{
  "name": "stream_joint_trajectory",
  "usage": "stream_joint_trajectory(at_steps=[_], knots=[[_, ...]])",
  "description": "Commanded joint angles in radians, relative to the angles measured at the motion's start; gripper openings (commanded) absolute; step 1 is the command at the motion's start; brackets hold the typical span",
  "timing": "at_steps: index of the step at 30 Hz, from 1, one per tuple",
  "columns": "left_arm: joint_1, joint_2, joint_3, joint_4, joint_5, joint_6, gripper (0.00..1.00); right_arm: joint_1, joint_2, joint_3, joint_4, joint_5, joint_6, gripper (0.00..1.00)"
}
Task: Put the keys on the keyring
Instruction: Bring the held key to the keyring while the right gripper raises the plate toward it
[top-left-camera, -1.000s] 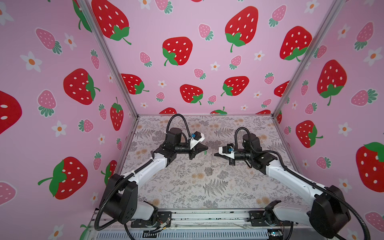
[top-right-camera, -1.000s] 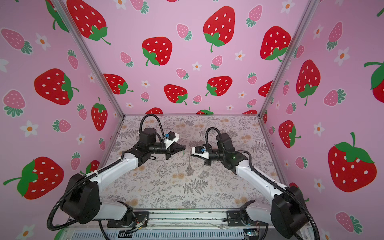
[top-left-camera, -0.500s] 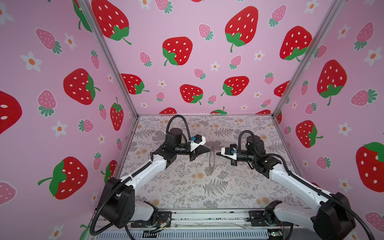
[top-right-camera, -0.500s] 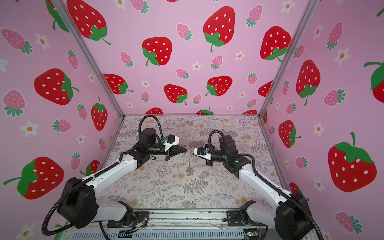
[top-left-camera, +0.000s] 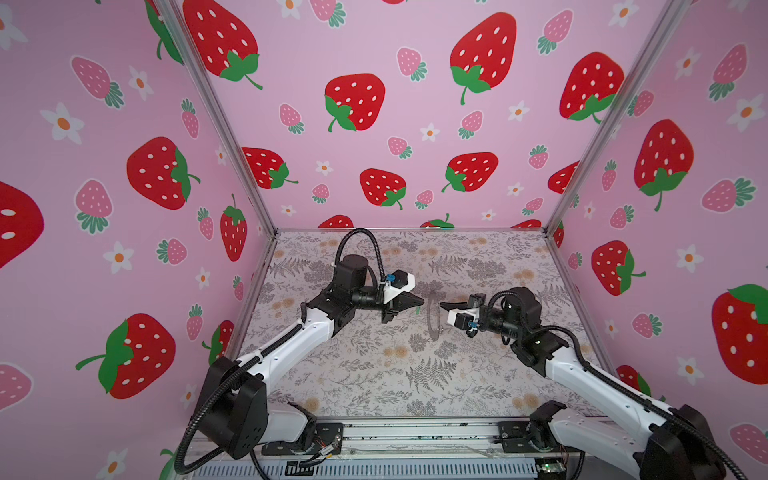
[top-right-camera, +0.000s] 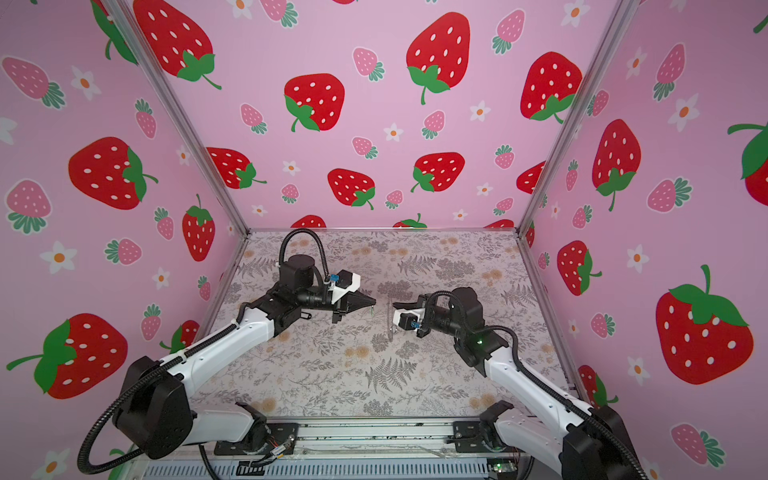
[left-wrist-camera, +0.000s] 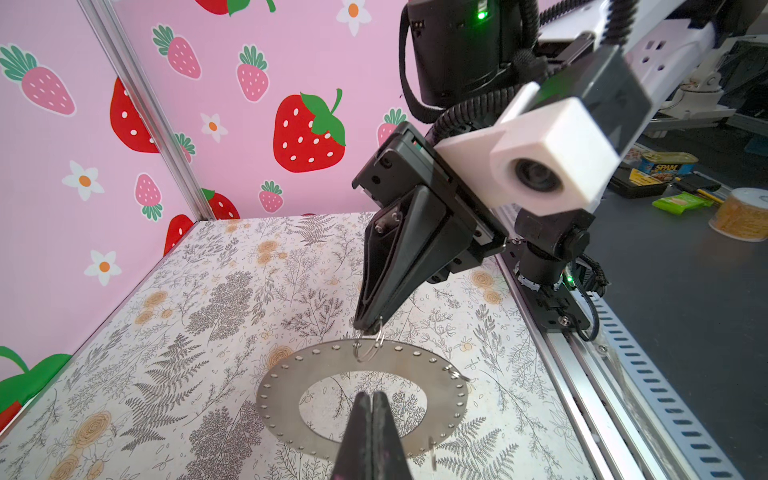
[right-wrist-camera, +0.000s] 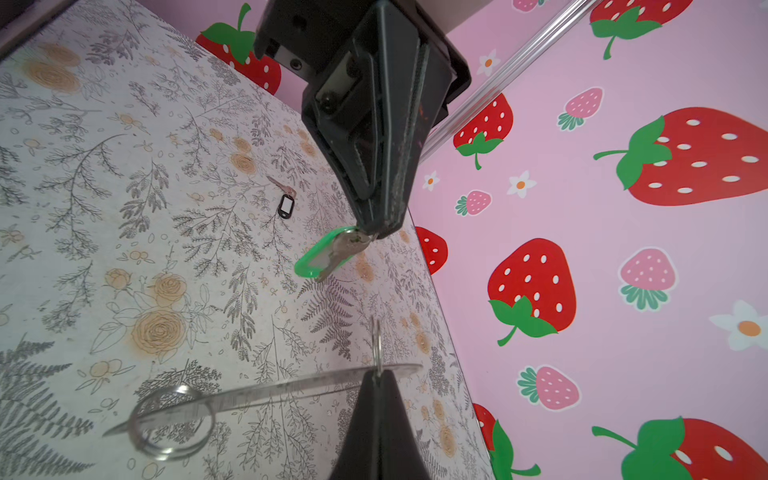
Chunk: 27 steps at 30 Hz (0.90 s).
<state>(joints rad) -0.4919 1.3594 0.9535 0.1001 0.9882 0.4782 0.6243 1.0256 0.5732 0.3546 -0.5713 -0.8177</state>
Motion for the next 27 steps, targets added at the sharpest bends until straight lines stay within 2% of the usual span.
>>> stream_joint_trajectory(at_steps=[1, 14, 22, 27], knots=[[-0.011, -0.018, 0.053, -0.014, 0.032, 0.025, 0.00, 0.006, -0.020, -0.007, 0.076, 0.025, -0.034, 0.00], [-0.030, -0.005, 0.066, 0.115, -0.002, -0.154, 0.00, 0.027, 0.008, 0.040, 0.090, 0.035, 0.099, 0.00], [-0.072, 0.000, 0.069, 0.155, -0.083, -0.250, 0.00, 0.058, 0.005, 0.017, 0.202, 0.133, 0.175, 0.00], [-0.094, -0.009, 0.051, 0.194, -0.142, -0.292, 0.00, 0.086, 0.010, 0.012, 0.225, 0.200, 0.181, 0.00]])
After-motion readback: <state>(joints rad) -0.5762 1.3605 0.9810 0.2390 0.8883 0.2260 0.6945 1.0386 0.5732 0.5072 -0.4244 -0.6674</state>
